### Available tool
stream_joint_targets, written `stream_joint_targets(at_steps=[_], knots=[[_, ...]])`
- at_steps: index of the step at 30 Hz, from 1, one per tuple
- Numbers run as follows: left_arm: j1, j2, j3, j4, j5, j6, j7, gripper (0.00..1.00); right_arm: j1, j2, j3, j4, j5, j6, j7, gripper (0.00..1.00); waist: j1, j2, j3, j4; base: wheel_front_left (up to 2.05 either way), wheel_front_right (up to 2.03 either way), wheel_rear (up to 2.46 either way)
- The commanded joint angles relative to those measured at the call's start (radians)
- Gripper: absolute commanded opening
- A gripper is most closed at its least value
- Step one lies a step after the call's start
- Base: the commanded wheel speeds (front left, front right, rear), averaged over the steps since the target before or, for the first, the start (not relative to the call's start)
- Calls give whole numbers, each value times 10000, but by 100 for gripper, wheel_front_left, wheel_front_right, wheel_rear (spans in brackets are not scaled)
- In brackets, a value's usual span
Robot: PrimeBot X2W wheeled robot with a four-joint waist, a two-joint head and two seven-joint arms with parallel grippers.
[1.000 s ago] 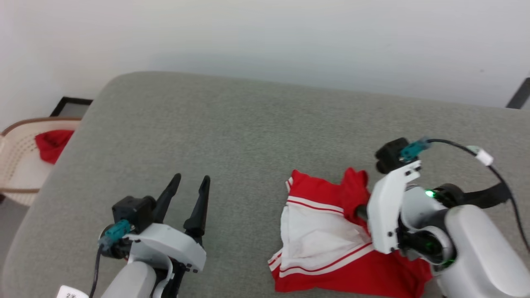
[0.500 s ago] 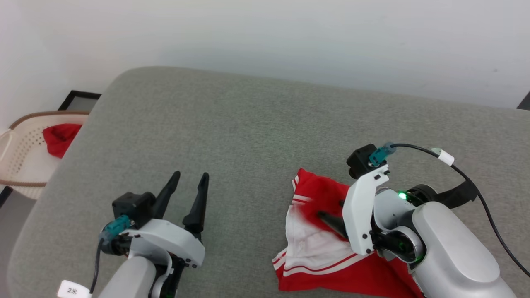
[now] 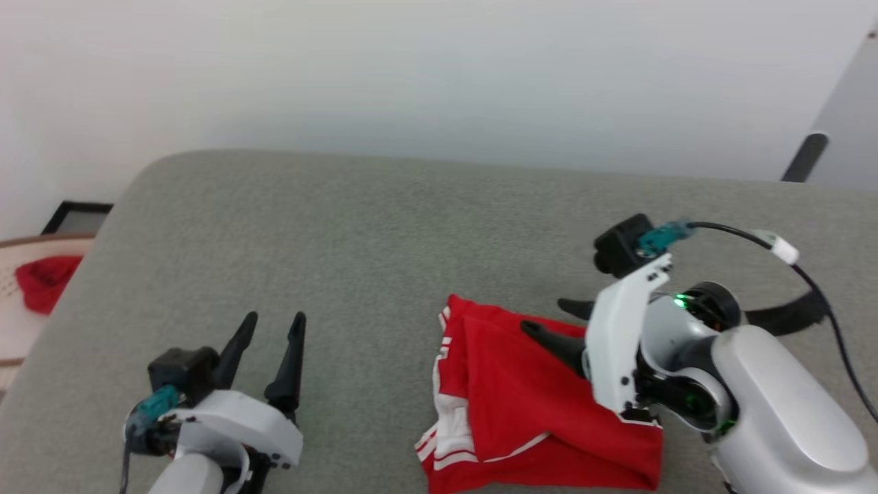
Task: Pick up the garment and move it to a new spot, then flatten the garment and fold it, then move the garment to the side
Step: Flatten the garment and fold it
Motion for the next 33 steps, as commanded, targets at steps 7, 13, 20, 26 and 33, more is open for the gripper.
stream_joint_targets(at_steps=[7,13,20,26,33], knots=[[697,261,466,-459,213,246,-22,100,896,-639,-808,-646,-213,-11,-1227,100,0,0,-437,-1132,0,0,0],[1204,348,802,-802,352,368,-22,100,1712,-1093,-1533,-874,-659,-11,-2708,100,0,0,-534,-1641,0,0,0],[1695,387,1182,-1117,442,473,-24,100,2642,-1361,-2375,-831,-1012,-10,-4409,100,0,0,-639,-2055,0,0,0],[2083,316,1426,-1384,596,555,-23,100,3370,-1385,-2935,-629,-1117,-10,-5311,100,0,0,-695,-2263,0,0,0],[2427,234,1772,-1615,848,645,-23,100,4100,-1243,-3382,-538,-1127,-10,-5680,100,0,0,-793,-2369,0,0,0]])
